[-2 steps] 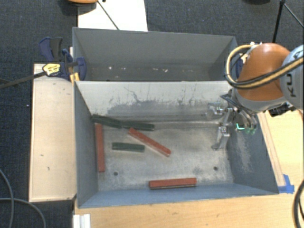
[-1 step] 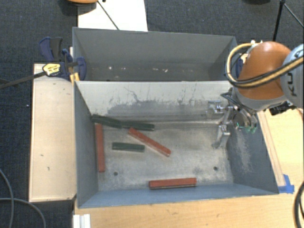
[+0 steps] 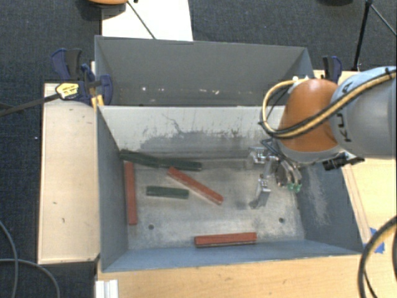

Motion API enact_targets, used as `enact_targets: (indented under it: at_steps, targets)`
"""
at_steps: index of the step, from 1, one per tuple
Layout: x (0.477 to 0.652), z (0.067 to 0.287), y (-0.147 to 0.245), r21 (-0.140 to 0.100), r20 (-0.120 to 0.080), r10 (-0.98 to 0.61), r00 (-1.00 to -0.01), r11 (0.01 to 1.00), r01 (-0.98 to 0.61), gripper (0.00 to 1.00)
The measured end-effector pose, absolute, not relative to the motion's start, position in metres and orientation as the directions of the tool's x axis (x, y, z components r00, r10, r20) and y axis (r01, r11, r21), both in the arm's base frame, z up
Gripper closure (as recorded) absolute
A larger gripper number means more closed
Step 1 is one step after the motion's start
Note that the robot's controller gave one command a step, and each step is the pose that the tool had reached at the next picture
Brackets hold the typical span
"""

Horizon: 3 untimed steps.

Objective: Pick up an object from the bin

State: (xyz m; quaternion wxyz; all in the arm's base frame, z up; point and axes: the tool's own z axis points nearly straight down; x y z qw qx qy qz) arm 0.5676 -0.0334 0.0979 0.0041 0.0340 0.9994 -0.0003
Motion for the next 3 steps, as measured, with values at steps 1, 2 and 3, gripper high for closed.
enact_targets:
  at_steps: [1,2,3]
  targets:
    - [0.560,0.089,0.006,0.001,0.012,0.071,-0.997,0.997,0.071,0.00]
    - [0.570,0.111,0.017,0.002,-0.008,0.077,-0.997,0.997,0.077,0.00]
    - [0.548,0.074,0.074,0.001,-0.002,0.011,-1.000,1.000,0.011,1.00]
